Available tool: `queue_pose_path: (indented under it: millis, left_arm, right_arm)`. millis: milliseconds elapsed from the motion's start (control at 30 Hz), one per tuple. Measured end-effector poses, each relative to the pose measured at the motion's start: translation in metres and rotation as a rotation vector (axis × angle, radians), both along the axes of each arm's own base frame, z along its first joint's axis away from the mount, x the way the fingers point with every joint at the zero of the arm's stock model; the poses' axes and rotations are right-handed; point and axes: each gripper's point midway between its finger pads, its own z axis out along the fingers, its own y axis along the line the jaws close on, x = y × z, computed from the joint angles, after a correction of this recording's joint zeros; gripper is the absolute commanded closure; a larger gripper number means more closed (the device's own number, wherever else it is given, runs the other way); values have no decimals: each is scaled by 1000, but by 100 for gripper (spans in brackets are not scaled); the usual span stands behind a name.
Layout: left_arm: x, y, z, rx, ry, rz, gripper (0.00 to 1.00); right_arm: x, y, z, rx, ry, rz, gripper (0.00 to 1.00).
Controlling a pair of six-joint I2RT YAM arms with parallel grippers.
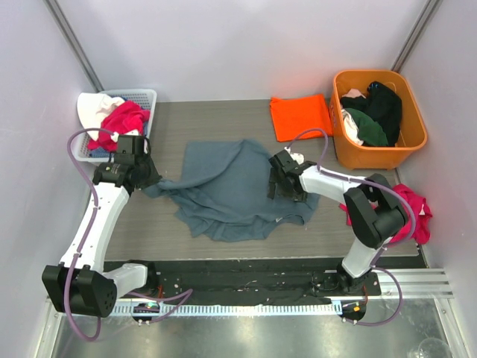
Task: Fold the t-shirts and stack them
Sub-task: Flatten the tshirt out
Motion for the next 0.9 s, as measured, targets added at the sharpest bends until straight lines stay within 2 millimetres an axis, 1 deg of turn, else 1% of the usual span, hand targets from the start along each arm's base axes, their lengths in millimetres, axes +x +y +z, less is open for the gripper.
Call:
queue_pose_path:
  millis: [33,100,133,233,300,333,433,567,667,700,733,767,800,833,867,900]
  left_arm:
    - [0,0,0,0,-1,0,100]
    - [0,0,0,0,-1,0,100]
    - [0,0,0,1,-1,0,100]
    - [0,1,0,5,-2,3,100]
    - [0,2,0,8,-2,5,100]
    - [0,2,0,9,-2,6,100]
    - [0,2,0,11,-3,8,100]
    - [0,2,2,9,-8,8,100]
    - [-1,1,3,4,-12,5,100]
    - [-2,1,4,2,-14,5,100]
    - [-2,1,5,-1,-16,4,100]
    - [-2,0,5,-5,-18,2,100]
    - [-2,-1,5,-8,-18,1,100]
    - [-3,-1,6,-10,-20,0,100]
    - [-3,-2,6,-13,-21,-3,100]
    - [-3,-2,7,-14,-22,-4,100]
  right_arm:
    - [2,-1,-1,-10,0,2,43]
    - [7,-1,-1,-26,-9,0,58]
    - [11,0,-2,-29,-17,0,73]
    - [27,7,-2,-30,-41,3,88]
    - [37,9,-1,-34,-53,7,92]
    - [43,9,-1,-40,-58,6,96]
    - [63,9,1,-59,-70,6,99]
    - [106,5,4,-115,-109,4,99]
    - [140,-3,8,-164,-140,-3,99]
    - [148,-6,9,-178,-144,-2,99]
    - [162,-9,12,-196,-155,-2,96]
    - [173,-12,15,-207,-168,1,85]
    - [181,-14,17,-215,-176,7,54]
    - [191,-15,23,-221,-191,14,42]
    - [199,-14,30,-215,-210,17,35]
    - [205,-15,37,-213,-226,23,25]
